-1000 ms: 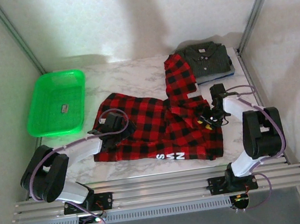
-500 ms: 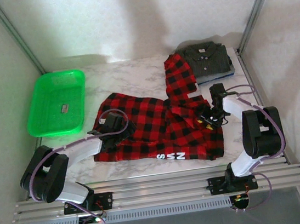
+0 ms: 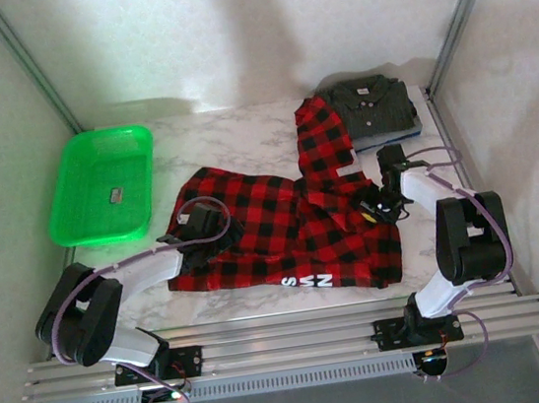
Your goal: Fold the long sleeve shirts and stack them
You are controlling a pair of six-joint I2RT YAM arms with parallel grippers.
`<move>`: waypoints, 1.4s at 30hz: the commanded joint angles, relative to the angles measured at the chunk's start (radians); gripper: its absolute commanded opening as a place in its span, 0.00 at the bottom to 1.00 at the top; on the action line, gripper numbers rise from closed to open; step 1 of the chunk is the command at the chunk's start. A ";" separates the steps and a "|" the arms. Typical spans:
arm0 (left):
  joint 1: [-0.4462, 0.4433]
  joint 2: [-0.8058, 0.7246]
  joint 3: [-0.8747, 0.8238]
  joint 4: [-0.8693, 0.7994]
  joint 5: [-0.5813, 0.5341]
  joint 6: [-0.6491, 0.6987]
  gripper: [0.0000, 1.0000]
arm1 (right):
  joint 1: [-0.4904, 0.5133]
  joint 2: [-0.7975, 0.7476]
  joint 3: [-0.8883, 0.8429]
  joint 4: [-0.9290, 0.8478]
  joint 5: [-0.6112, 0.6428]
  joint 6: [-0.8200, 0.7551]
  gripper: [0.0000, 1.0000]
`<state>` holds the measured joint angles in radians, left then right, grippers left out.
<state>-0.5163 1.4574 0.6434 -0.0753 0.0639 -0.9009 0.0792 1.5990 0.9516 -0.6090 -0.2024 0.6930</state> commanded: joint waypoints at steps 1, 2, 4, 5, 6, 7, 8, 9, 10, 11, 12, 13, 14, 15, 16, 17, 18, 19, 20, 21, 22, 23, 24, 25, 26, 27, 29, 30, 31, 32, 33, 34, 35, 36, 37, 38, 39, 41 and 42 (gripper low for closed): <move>-0.008 -0.008 -0.025 -0.033 0.005 0.008 0.96 | 0.002 -0.013 0.026 -0.002 0.007 -0.010 0.00; -0.008 -0.006 -0.025 -0.032 0.007 0.008 0.96 | 0.003 -0.013 0.023 0.003 0.003 -0.009 0.00; -0.008 -0.005 -0.024 -0.031 0.007 0.011 0.96 | 0.003 -0.019 0.021 0.003 -0.003 -0.004 0.00; -0.008 -0.006 -0.024 -0.032 0.005 0.012 0.96 | 0.003 -0.025 0.021 -0.005 0.000 -0.002 0.00; -0.008 -0.008 -0.022 -0.034 0.005 0.013 0.96 | 0.004 -0.034 0.021 -0.019 0.007 -0.004 0.00; -0.008 -0.010 -0.024 -0.035 0.005 0.013 0.96 | 0.004 -0.040 0.021 -0.037 0.019 -0.008 0.03; -0.008 -0.010 -0.024 -0.033 0.005 0.013 0.96 | 0.003 -0.042 0.021 -0.058 0.031 -0.015 0.12; -0.008 -0.010 -0.025 -0.032 0.004 0.013 0.96 | 0.003 -0.042 0.016 -0.073 0.041 -0.022 0.20; -0.008 -0.009 -0.026 -0.031 0.005 0.013 0.96 | 0.002 -0.040 0.007 -0.080 0.049 -0.031 0.26; -0.008 -0.008 -0.027 -0.031 0.005 0.013 0.96 | 0.002 -0.038 -0.006 -0.076 0.054 -0.034 0.29; -0.008 -0.006 -0.027 -0.029 0.007 0.013 0.96 | -0.001 -0.035 -0.018 -0.066 0.052 -0.035 0.30; -0.008 -0.005 -0.028 -0.027 0.008 0.014 0.96 | -0.003 -0.030 -0.030 -0.052 0.047 -0.033 0.30; -0.008 -0.003 -0.027 -0.027 0.010 0.016 0.96 | -0.004 -0.025 -0.035 -0.040 0.043 -0.029 0.31; -0.008 -0.001 -0.026 -0.027 0.011 0.018 0.96 | -0.005 -0.019 -0.041 -0.027 0.039 -0.025 0.32; -0.008 0.001 -0.024 -0.029 0.012 0.020 0.96 | -0.004 -0.012 -0.045 -0.017 0.038 -0.021 0.32; -0.008 0.004 -0.022 -0.029 0.012 0.021 0.96 | -0.005 -0.006 -0.045 -0.007 0.037 -0.019 0.33; -0.008 0.005 -0.019 -0.030 0.011 0.024 0.96 | -0.004 0.002 -0.045 -0.001 0.037 -0.017 0.34; -0.008 0.005 -0.018 -0.031 0.013 0.024 0.96 | -0.004 0.012 -0.043 0.001 0.035 -0.016 0.35; -0.008 0.006 -0.018 -0.032 0.013 0.023 0.96 | -0.004 0.019 -0.043 0.003 0.031 -0.016 0.35; -0.008 0.006 -0.017 -0.033 0.013 0.023 0.96 | -0.004 0.024 -0.042 0.005 0.031 -0.014 0.36; -0.008 0.005 -0.017 -0.032 0.012 0.021 0.96 | -0.005 0.024 -0.044 0.009 0.029 -0.012 0.38; -0.008 0.004 -0.017 -0.032 0.011 0.021 0.96 | -0.004 0.024 -0.046 0.013 0.028 -0.012 0.41; -0.008 0.003 -0.019 -0.032 0.012 0.021 0.96 | -0.005 0.026 -0.047 0.015 0.024 -0.012 0.42; -0.008 0.003 -0.021 -0.032 0.011 0.021 0.96 | -0.004 0.029 -0.045 0.013 0.022 -0.012 0.43; -0.008 0.003 -0.021 -0.032 0.011 0.022 0.96 | -0.004 0.032 -0.041 0.007 0.018 -0.013 0.43; -0.008 0.004 -0.021 -0.035 0.012 0.021 0.96 | -0.003 0.032 -0.037 -0.002 0.019 -0.013 0.44; -0.008 0.002 -0.022 -0.036 0.010 0.021 0.96 | -0.002 0.022 -0.036 -0.016 0.019 -0.017 0.46; -0.008 0.001 -0.024 -0.033 0.008 0.020 0.96 | -0.003 0.016 -0.038 -0.021 0.018 -0.018 0.46; -0.008 0.001 -0.025 -0.031 0.010 0.019 0.96 | -0.003 0.013 -0.043 -0.024 0.017 -0.019 0.46; -0.008 0.002 -0.026 -0.029 0.009 0.017 0.96 | -0.003 0.016 -0.048 -0.024 0.012 -0.020 0.47; -0.008 0.004 -0.027 -0.027 0.009 0.016 0.96 | -0.001 0.023 -0.052 -0.026 0.010 -0.022 0.46; -0.008 0.007 -0.027 -0.023 0.010 0.014 0.96 | 0.000 0.029 -0.057 -0.026 0.008 -0.022 0.46; -0.008 0.009 -0.027 -0.022 0.011 0.014 0.96 | 0.000 0.034 -0.060 -0.025 0.010 -0.021 0.46; -0.008 0.011 -0.026 -0.020 0.011 0.013 0.96 | 0.002 0.037 -0.064 -0.022 0.011 -0.019 0.44; -0.008 0.011 -0.024 -0.020 0.011 0.013 0.96 | 0.002 0.038 -0.066 -0.018 0.011 -0.017 0.42; -0.008 0.013 -0.023 -0.021 0.011 0.014 0.96 | 0.001 0.035 -0.066 -0.015 0.011 -0.014 0.40; -0.008 0.014 -0.021 -0.024 0.009 0.016 0.96 | 0.002 0.033 -0.062 -0.014 0.011 -0.013 0.37; -0.008 0.013 -0.019 -0.026 0.009 0.016 0.96 | 0.002 0.027 -0.047 -0.018 0.017 -0.012 0.31; -0.008 0.011 -0.020 -0.026 0.009 0.014 0.96 | 0.002 0.024 -0.036 -0.024 0.018 -0.014 0.27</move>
<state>-0.5163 1.4574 0.6411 -0.0715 0.0643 -0.8898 0.0784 1.6188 0.9020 -0.5991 -0.1852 0.6743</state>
